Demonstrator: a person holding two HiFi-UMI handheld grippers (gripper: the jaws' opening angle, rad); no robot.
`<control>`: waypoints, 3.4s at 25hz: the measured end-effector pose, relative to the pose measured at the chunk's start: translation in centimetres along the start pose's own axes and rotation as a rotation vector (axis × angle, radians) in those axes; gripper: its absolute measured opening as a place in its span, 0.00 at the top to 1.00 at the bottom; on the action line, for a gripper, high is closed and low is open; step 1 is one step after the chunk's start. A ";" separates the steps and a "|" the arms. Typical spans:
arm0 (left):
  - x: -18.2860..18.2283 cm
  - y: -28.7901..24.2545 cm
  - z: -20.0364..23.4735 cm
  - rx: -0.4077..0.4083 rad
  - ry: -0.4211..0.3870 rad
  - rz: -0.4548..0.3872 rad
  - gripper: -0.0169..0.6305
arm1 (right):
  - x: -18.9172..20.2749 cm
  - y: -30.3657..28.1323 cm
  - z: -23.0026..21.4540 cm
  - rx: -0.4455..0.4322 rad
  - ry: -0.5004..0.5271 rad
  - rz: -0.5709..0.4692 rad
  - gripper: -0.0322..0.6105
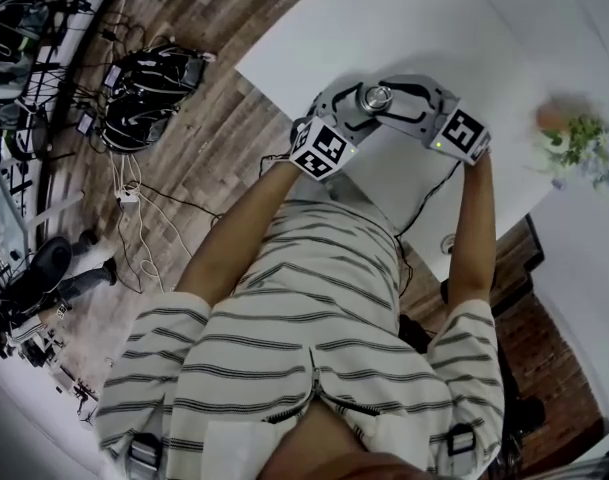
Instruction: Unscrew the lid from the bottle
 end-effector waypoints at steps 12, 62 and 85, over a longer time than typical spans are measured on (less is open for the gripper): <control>0.0 0.2 0.0 -0.001 0.004 -0.005 0.49 | -0.4 0.3 1.1 0.154 -0.043 -0.054 0.49; 0.1 0.2 0.1 -0.008 0.006 -0.012 0.49 | 0.4 -1.1 4.1 0.574 -0.132 -0.159 0.58; 0.1 0.0 0.0 -0.002 0.000 -0.006 0.49 | -0.4 -0.2 -0.3 -0.044 0.025 0.040 0.58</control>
Point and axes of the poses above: the fingertips, and each gripper's own axes: y backward along the fingers, z to its left, x out of its underside, the point moved 8 cm from there along y, backward along the fingers, and after that the axes turned 2 degrees about x, right-handed, at the moved point
